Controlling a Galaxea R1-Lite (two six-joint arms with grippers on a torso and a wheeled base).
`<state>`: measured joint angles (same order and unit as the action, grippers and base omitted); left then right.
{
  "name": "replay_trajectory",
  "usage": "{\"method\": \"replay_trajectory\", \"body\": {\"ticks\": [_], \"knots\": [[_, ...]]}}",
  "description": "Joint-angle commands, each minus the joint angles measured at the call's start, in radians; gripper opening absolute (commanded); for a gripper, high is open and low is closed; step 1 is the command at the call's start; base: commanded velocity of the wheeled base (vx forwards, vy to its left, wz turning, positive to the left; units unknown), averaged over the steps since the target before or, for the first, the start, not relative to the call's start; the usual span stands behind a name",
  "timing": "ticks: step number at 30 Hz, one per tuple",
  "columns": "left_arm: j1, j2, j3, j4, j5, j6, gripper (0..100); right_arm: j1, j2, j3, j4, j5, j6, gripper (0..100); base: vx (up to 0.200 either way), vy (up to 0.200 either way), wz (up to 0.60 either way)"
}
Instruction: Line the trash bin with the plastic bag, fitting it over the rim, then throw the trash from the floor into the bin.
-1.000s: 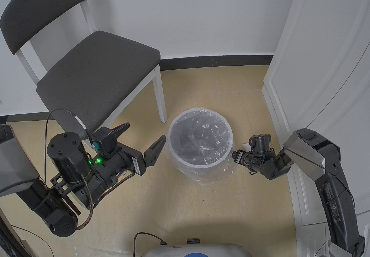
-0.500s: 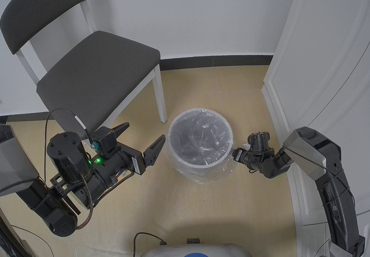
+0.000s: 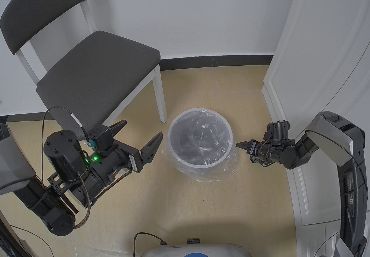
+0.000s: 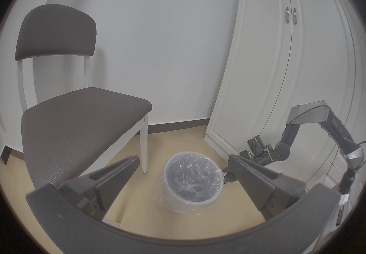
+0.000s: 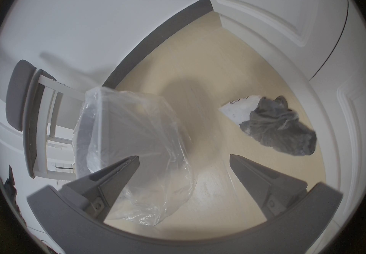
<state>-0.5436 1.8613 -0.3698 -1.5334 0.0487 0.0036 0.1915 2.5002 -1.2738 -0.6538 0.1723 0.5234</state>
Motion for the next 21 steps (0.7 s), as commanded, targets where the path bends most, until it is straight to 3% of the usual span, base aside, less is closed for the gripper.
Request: {"method": "replay_trajectory", "body": {"ticks": [1, 5, 10, 21], "knots": [[0.001, -0.004, 0.000, -0.001, 0.000, -0.001, 100, -0.009, -0.020, 0.001, 0.002, -0.002, -0.011, 100, 0.000, 0.000, 0.00], [0.001, -0.004, 0.002, -0.001, 0.000, -0.001, 100, -0.014, -0.011, -0.006, 0.002, -0.028, -0.042, 100, 0.000, 0.000, 0.00], [0.001, -0.002, 0.002, -0.001, 0.000, 0.001, 100, 0.003, 0.052, -0.036, 0.002, -0.128, -0.114, 100, 0.000, 0.000, 0.00], [-0.001, -0.005, 0.002, -0.001, -0.001, 0.003, 100, 0.091, 0.146, -0.101, 0.011, -0.254, -0.129, 100, 0.000, 0.000, 0.00]]}}
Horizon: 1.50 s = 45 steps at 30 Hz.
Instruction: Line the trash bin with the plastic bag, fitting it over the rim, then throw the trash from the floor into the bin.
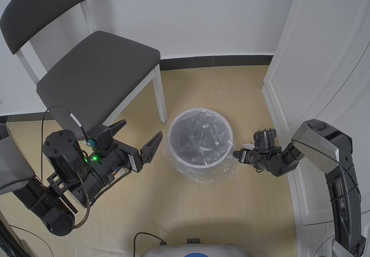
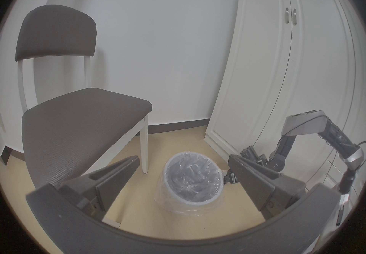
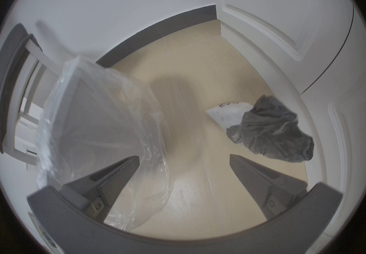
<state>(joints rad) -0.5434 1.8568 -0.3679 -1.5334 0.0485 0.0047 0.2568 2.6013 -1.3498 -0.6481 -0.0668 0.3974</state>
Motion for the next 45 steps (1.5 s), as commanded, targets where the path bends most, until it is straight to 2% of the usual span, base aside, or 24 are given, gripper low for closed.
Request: {"method": "replay_trajectory", "body": {"ticks": [1, 8, 10, 13, 17, 22, 28, 31, 40, 43, 45], "knots": [[-0.001, -0.001, -0.002, -0.001, -0.001, 0.001, 100, 0.030, 0.045, -0.029, 0.008, -0.021, -0.006, 100, 0.000, 0.000, 0.00], [-0.001, -0.002, -0.005, -0.001, -0.001, 0.003, 100, 0.038, 0.051, -0.083, 0.097, -0.110, -0.046, 100, 0.000, 0.000, 0.00], [-0.001, -0.004, -0.003, -0.001, -0.001, 0.003, 100, 0.032, 0.063, -0.123, 0.134, -0.182, -0.080, 100, 0.000, 0.000, 0.00], [0.000, -0.004, -0.005, -0.001, -0.001, 0.003, 100, 0.024, 0.062, -0.123, 0.136, -0.208, -0.117, 100, 0.000, 0.000, 0.00], [0.000, -0.001, -0.009, -0.001, -0.001, 0.005, 100, 0.025, 0.048, -0.117, 0.134, -0.206, -0.115, 100, 0.000, 0.000, 0.00], [0.000, -0.002, -0.008, -0.001, -0.001, 0.005, 100, 0.022, -0.043, -0.058, 0.140, -0.171, -0.101, 100, 0.000, 0.000, 0.00], [0.000, -0.001, -0.003, -0.001, -0.001, 0.005, 100, 0.001, -0.047, -0.006, 0.139, -0.172, -0.192, 100, 0.000, 0.000, 0.00], [0.000, -0.002, -0.002, -0.001, -0.001, 0.005, 100, 0.002, -0.021, -0.005, 0.139, -0.176, -0.209, 100, 0.000, 0.000, 0.00], [0.000, -0.004, -0.006, -0.001, -0.001, 0.005, 100, 0.024, 0.025, -0.042, 0.142, -0.180, -0.201, 100, 0.000, 0.000, 0.00], [0.000, -0.010, -0.006, -0.001, -0.001, 0.005, 100, 0.024, 0.028, -0.065, 0.169, -0.179, -0.195, 100, 0.000, 0.000, 0.00], [0.000, -0.021, -0.006, -0.001, -0.001, 0.005, 100, 0.025, 0.033, -0.107, 0.237, -0.179, -0.160, 100, 0.000, 0.000, 0.00]]}}
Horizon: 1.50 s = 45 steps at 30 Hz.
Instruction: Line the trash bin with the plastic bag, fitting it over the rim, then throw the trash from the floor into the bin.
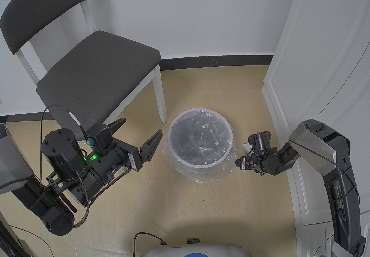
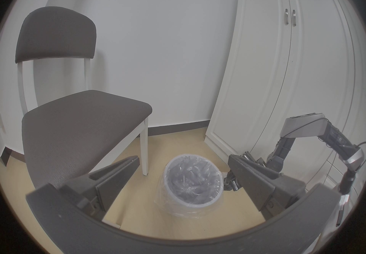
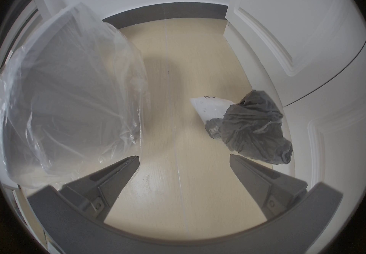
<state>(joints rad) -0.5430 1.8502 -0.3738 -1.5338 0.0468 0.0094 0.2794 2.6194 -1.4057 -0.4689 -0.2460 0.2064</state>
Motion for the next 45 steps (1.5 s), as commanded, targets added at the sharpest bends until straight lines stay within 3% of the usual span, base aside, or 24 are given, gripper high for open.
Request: {"method": "replay_trajectory", "body": {"ticks": [1, 13, 19, 32, 39, 45], "knots": [[0.000, -0.017, 0.000, 0.000, 0.001, 0.000, 100, 0.004, 0.022, -0.073, 0.079, -0.001, 0.053, 100, 0.000, 0.000, 0.00], [0.000, -0.023, 0.001, 0.000, 0.001, -0.002, 100, 0.007, 0.160, -0.363, 0.256, -0.026, 0.257, 100, 0.000, 0.000, 0.00], [0.000, -0.023, 0.003, 0.000, 0.001, -0.002, 100, 0.011, 0.166, -0.374, 0.256, -0.015, 0.272, 100, 0.000, 0.000, 0.00], [0.000, -0.025, 0.006, 0.000, 0.001, -0.002, 100, 0.052, 0.136, -0.360, 0.243, 0.033, 0.421, 100, 0.000, 0.000, 0.00], [0.000, -0.026, 0.007, 0.000, 0.001, -0.002, 100, 0.049, 0.134, -0.354, 0.254, 0.036, 0.407, 100, 0.000, 0.000, 0.00], [0.000, -0.031, 0.007, 0.000, 0.001, -0.002, 100, 0.021, 0.013, -0.214, 0.243, 0.027, 0.297, 100, 0.000, 0.000, 0.00]]}}
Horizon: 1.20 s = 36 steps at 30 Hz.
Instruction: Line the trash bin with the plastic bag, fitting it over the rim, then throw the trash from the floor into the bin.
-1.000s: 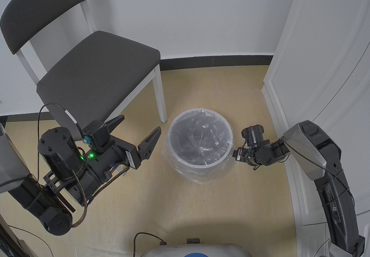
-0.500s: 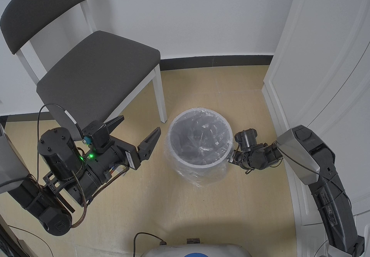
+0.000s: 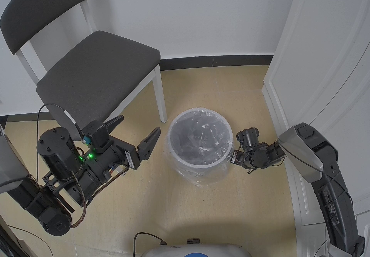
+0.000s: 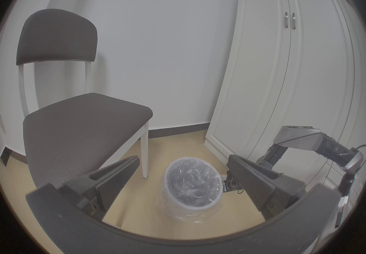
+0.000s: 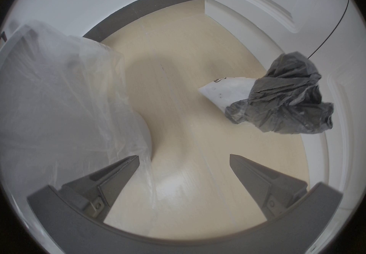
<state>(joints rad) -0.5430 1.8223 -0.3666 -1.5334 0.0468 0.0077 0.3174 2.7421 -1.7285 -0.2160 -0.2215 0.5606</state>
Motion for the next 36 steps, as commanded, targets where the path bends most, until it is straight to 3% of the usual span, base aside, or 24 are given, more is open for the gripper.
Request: {"method": "replay_trajectory", "body": {"ticks": [1, 7, 11, 15, 24, 36], "knots": [[0.000, -0.003, 0.000, -0.001, 0.001, 0.000, 100, -0.017, -0.133, 0.129, -0.010, 0.004, -0.067, 100, 0.000, 0.000, 0.00], [-0.003, -0.028, 0.006, -0.001, 0.001, 0.002, 100, -0.032, -0.286, 0.285, -0.069, 0.001, -0.180, 100, 0.000, 0.000, 0.00], [-0.003, -0.038, 0.005, -0.001, -0.001, 0.003, 100, -0.061, -0.381, 0.428, -0.207, 0.005, -0.300, 100, 0.000, 0.000, 0.00], [-0.002, -0.035, 0.003, -0.001, -0.001, 0.003, 100, -0.101, -0.415, 0.484, -0.301, 0.014, -0.366, 100, 0.000, 0.000, 0.00], [-0.003, -0.035, 0.005, -0.001, -0.001, 0.003, 100, -0.186, -0.343, 0.422, -0.330, 0.051, -0.370, 100, 0.000, 0.000, 0.00], [-0.003, -0.032, 0.003, -0.001, -0.001, 0.003, 100, -0.232, -0.154, 0.290, -0.339, 0.080, -0.363, 100, 0.000, 0.000, 0.00]]}}
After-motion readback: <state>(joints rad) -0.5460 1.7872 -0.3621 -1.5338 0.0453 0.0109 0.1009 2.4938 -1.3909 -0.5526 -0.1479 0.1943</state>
